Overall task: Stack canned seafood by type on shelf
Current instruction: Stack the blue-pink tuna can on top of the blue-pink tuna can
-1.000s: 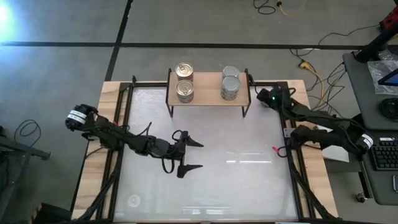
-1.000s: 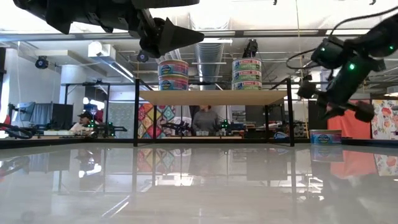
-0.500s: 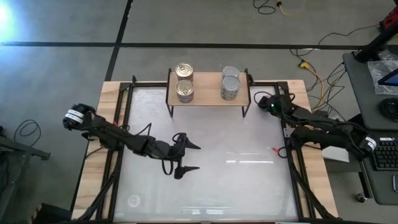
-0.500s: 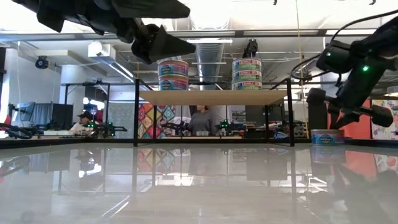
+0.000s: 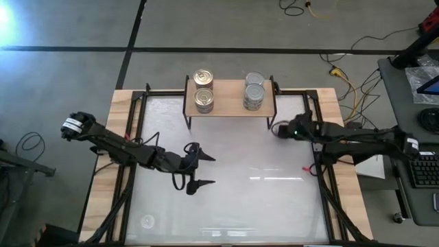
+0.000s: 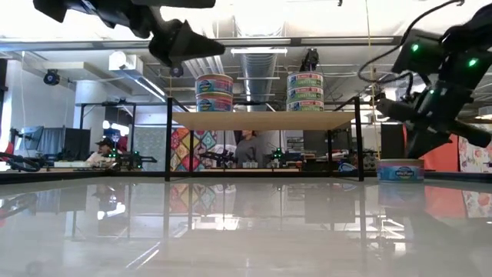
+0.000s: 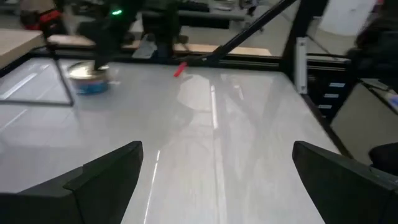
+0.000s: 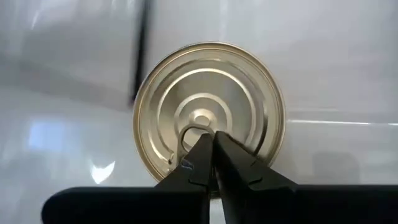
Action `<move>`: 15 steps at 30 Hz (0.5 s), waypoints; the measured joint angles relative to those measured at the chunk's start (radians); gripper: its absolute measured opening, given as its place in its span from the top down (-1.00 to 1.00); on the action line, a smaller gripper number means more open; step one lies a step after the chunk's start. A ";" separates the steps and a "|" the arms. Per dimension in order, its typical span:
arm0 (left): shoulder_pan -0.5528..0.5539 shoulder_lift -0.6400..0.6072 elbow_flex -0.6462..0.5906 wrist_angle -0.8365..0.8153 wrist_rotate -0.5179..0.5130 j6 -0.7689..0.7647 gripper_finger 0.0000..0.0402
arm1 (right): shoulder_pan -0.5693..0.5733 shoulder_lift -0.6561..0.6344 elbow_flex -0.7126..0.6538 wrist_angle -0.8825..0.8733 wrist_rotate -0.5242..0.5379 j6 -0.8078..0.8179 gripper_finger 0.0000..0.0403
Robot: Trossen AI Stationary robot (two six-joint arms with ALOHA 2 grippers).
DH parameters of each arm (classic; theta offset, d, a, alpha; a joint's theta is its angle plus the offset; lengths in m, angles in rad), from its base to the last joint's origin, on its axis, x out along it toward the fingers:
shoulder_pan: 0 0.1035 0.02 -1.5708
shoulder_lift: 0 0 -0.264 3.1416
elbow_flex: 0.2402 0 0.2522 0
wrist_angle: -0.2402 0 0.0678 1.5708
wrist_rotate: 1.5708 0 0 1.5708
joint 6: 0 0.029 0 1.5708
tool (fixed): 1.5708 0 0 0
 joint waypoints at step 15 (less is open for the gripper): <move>-0.006 0.086 0.000 0.113 -0.134 -0.112 -0.98 | 0.669 0.253 0.092 0.102 0.079 0.303 0.94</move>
